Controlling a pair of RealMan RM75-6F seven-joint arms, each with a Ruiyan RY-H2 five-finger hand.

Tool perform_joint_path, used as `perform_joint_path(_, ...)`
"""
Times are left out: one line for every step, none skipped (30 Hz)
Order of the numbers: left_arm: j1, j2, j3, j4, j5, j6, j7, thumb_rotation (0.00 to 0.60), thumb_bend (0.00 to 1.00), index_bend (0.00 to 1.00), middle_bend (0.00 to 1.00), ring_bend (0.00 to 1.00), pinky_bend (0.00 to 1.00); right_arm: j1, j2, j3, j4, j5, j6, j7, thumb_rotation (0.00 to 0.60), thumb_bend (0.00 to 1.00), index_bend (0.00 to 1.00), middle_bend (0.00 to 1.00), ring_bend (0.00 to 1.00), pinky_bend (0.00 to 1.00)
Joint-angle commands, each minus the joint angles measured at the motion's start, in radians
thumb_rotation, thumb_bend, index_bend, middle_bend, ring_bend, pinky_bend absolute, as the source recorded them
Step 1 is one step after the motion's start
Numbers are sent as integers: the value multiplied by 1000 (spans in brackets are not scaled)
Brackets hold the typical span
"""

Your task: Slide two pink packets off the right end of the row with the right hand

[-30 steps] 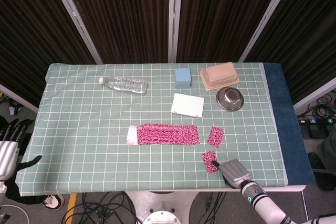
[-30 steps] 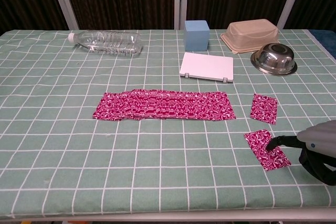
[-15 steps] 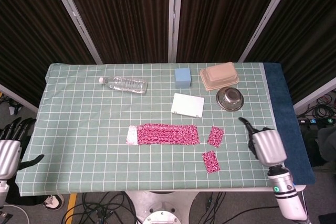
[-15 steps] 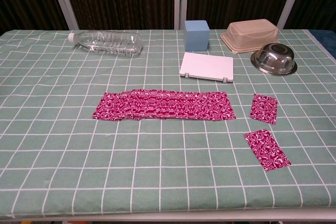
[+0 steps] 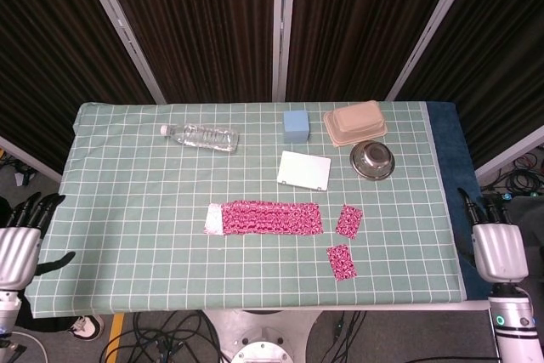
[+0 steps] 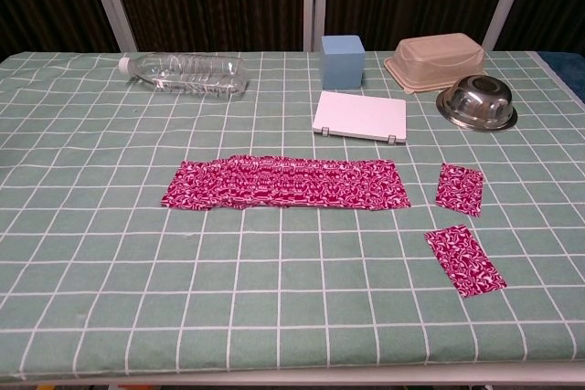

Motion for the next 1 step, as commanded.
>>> perform_joint_path(1, -6, 2, 7, -4, -2, 1, 600, 0, 111, 107, 39, 141, -17, 6, 12, -2, 6, -9, -17, 600, 43, 0, 0, 0, 0)
